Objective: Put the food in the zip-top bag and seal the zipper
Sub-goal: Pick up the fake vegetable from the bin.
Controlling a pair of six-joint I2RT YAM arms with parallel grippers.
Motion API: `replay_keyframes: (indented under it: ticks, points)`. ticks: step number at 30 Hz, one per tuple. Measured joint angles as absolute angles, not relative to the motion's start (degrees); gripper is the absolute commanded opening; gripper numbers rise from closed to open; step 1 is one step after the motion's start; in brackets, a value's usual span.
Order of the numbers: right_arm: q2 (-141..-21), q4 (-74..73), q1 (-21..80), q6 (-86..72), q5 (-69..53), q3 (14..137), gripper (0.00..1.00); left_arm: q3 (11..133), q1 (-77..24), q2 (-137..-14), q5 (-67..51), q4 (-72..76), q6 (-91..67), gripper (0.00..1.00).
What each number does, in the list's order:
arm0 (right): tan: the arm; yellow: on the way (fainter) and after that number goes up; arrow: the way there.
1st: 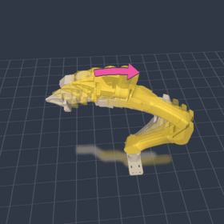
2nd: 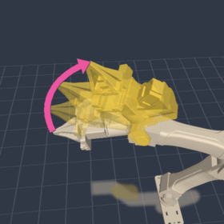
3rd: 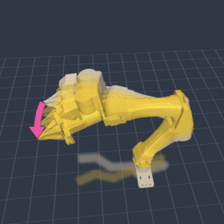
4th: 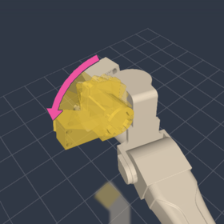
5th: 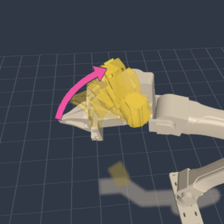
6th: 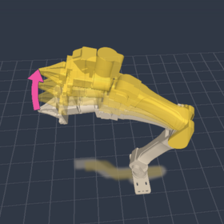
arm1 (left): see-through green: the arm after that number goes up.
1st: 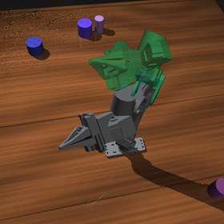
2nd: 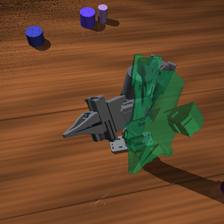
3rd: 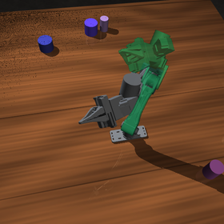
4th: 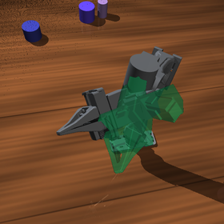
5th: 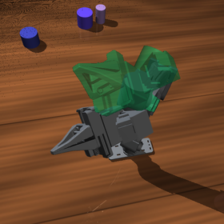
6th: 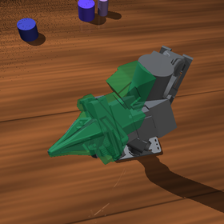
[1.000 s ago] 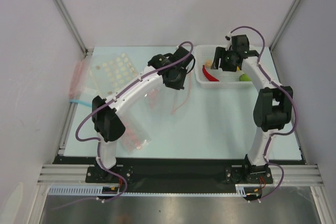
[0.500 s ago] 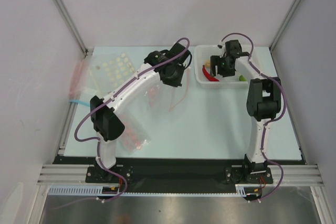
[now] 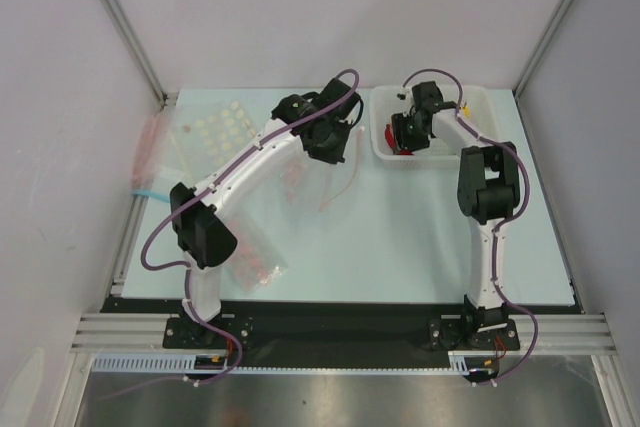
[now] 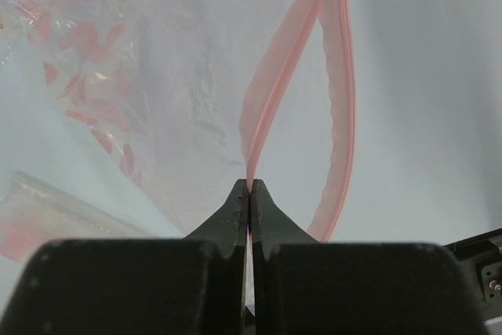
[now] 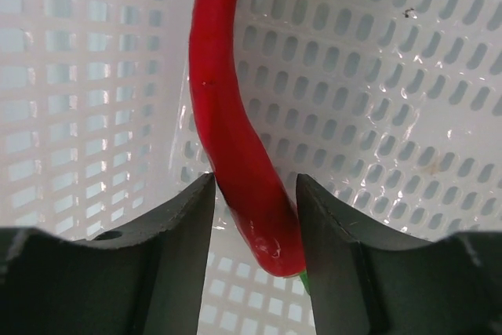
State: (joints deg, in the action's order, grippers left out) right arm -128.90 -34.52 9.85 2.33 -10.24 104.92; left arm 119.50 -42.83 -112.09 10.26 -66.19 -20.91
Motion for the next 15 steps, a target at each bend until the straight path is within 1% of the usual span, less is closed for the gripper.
replay_keyframes:
  ticks: [1,3,4,5,6,7,10,12,15]
  points:
    - [-128.9,-34.8,9.8,2.4,-9.8,105.0,0.52,119.5,-42.8,-112.1,10.2,-66.2,-20.9,0.00]
    - [-129.1,-35.3,9.8,2.5,-9.3,105.6,0.59,119.3,-42.8,-112.1,10.2,-66.2,-20.9,0.00]
    - [-129.4,-35.5,9.8,2.6,-9.0,106.1,0.57,119.3,-42.8,-112.1,10.2,-66.2,-20.9,0.00]
    - [-129.7,-35.7,9.8,2.7,-8.6,106.8,0.52,119.2,-42.8,-112.1,10.1,-66.2,-20.9,0.00]
    - [-130.2,-35.8,9.7,2.8,-8.4,107.5,0.39,119.1,-42.8,-112.1,10.1,-66.1,-20.9,0.01]
    - [-130.5,-35.7,9.7,2.9,-8.2,107.8,0.35,119.0,-42.8,-112.1,10.1,-66.2,-20.9,0.00]
    - [-130.6,-35.7,9.6,2.6,-7.9,107.9,0.31,118.9,-42.8,-112.1,10.1,-66.2,-20.9,0.00]
    - [-130.6,-35.6,9.5,2.5,-8.0,107.9,0.25,118.9,-42.8,-112.1,10.1,-66.2,-20.9,0.00]
    - [-130.0,-35.5,9.5,1.9,-8.6,107.8,0.24,118.8,-42.8,-112.1,10.1,-66.2,-20.9,0.00]
